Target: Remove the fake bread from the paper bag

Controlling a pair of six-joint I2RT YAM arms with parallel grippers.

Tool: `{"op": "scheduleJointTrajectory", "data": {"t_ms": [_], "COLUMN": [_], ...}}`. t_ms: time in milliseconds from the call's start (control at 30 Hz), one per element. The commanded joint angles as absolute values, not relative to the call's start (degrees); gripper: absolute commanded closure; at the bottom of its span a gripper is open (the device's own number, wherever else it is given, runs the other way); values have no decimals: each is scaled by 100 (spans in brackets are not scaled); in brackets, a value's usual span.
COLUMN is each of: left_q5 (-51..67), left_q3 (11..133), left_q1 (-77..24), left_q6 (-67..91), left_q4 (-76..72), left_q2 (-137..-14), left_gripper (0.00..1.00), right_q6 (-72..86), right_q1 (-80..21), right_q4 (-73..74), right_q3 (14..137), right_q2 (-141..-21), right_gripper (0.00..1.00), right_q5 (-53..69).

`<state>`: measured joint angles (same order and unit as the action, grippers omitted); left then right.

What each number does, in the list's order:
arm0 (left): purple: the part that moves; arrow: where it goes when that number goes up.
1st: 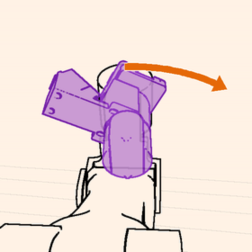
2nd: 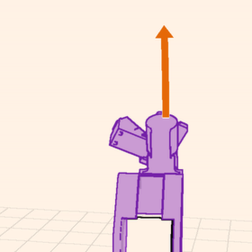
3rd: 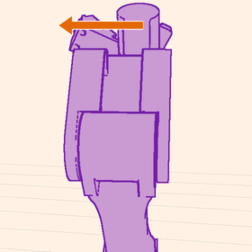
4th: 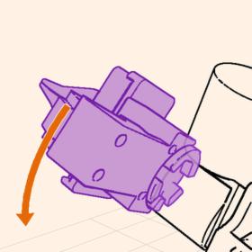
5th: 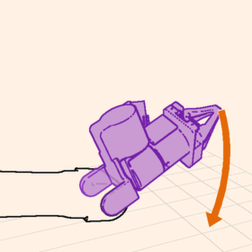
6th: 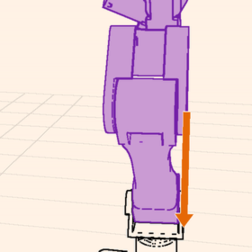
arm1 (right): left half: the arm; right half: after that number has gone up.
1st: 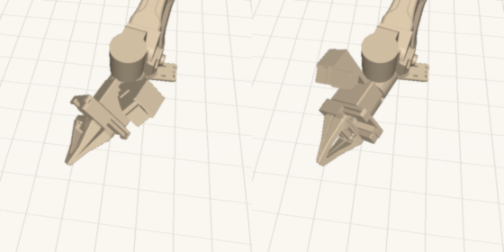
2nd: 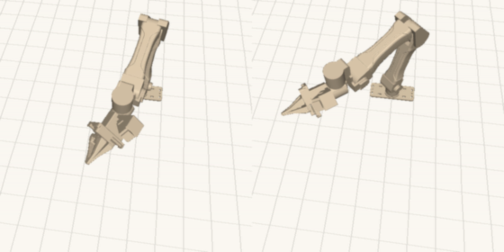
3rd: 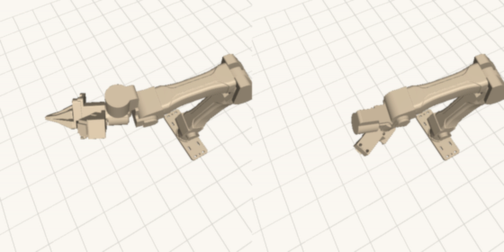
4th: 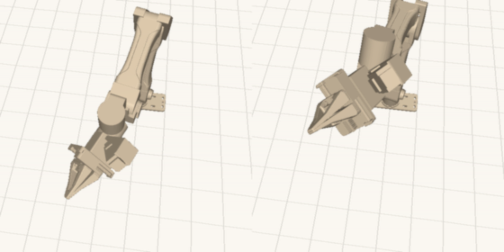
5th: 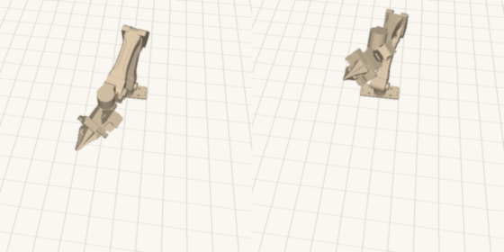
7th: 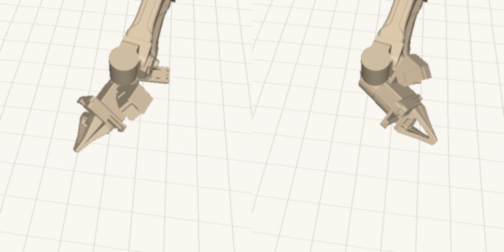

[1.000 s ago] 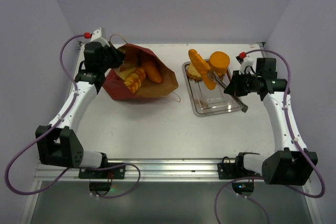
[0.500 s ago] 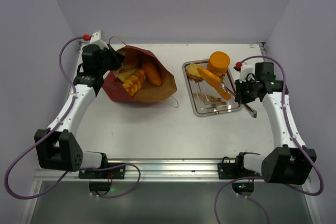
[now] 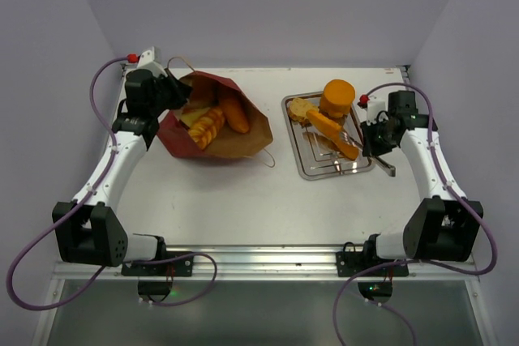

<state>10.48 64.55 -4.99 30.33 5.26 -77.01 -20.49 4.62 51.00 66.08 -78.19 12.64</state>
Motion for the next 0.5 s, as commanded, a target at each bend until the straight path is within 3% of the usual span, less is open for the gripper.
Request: {"op": "scheduleJointTrajectory", "data": {"t_ms": [0, 200, 467], "left_q5": [1178, 1187, 1187], "left_q3": [6469, 6478, 6530], "left_q1": [-431, -422, -413], "left_q6": [2909, 2900, 2874], "left_q4": [158, 167, 202], "left_q2": [-7427, -7427, -7436], "left_gripper": [100, 100, 100], "right_q6": [-2092, -2066, -2083], "right_q1": [510, 527, 562], "right_q4": [4843, 4816, 4790], "right_q3": [6960, 7145, 7268], "right_q2": [-7980, -8121, -8077], "right_gripper": [92, 75, 69], "right_q5": [1169, 1160, 1187]}}
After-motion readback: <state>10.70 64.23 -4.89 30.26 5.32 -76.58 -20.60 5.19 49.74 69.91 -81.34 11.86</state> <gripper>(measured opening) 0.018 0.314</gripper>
